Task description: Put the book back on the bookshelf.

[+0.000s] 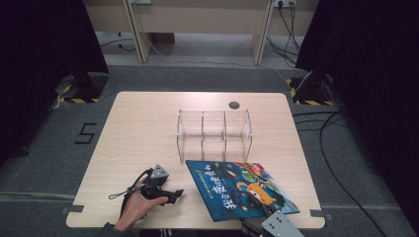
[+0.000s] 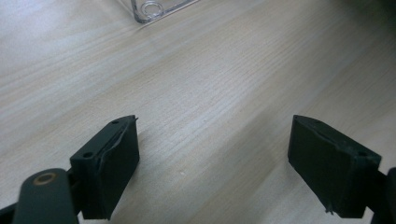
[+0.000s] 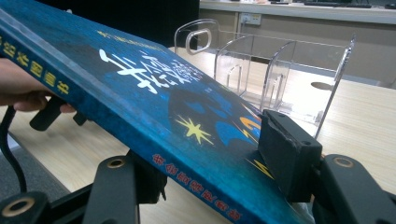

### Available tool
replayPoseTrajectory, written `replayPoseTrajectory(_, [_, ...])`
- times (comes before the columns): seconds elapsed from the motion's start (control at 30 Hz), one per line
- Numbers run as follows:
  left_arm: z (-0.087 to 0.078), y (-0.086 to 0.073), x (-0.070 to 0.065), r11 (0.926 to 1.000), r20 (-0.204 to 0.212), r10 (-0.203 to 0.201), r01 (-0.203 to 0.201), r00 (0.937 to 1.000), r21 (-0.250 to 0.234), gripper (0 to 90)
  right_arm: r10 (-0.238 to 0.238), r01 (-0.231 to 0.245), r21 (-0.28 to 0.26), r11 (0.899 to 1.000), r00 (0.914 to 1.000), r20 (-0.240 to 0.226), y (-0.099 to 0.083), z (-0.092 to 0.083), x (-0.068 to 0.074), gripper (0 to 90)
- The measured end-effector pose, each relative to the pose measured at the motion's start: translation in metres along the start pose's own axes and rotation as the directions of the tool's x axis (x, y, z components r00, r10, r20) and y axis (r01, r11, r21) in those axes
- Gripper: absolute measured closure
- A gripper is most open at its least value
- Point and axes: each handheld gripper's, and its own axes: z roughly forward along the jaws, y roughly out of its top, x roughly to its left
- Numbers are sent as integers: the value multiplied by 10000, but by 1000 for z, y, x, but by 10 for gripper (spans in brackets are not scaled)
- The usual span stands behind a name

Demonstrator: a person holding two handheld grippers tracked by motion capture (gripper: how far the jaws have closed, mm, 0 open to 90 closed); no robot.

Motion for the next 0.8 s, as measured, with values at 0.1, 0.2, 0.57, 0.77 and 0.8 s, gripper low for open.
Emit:
replayPoseTrajectory(0.1, [1,0,-2,9997,-108,233,-233,9997,9,154,222,-222,-118,9997,9998,-23,1,-1,-2,456])
replayPoseTrajectory(0.2, [1,0,-2,9998,-86,203,-202,9998,24,153,493,-493,-243,9985,9988,-17,2,-2,-5,456])
replayPoseTrajectory(0.57, [2,-1,-3,9995,-80,317,-317,9995,-6,152,2159,-2183,-1020,9705,9758,-341,7,-14,-25,456])
replayPoseTrajectory(0.77, [2,0,-3,9995,-72,310,-310,9995,-12,151,2703,-2787,-1253,9522,9595,-801,9,-17,-26,457])
replayPoseTrajectory(0.8, [2,0,-3,9995,-69,312,-312,9995,-9,151,2752,-2841,-1266,9504,9578,-835,9,-17,-26,456])
